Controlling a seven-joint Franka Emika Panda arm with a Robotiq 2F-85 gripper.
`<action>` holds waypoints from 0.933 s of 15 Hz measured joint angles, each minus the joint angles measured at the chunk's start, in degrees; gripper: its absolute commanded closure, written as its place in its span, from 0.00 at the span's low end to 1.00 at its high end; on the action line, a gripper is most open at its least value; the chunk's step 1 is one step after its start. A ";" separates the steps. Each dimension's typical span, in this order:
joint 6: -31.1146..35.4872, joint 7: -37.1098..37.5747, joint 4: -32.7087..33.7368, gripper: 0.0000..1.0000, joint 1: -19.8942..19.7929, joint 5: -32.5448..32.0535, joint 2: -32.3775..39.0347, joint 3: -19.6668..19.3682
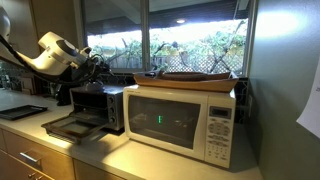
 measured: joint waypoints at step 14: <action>-8.07 0.66 3.78 0.00 -8.80 18.96 -4.10 9.88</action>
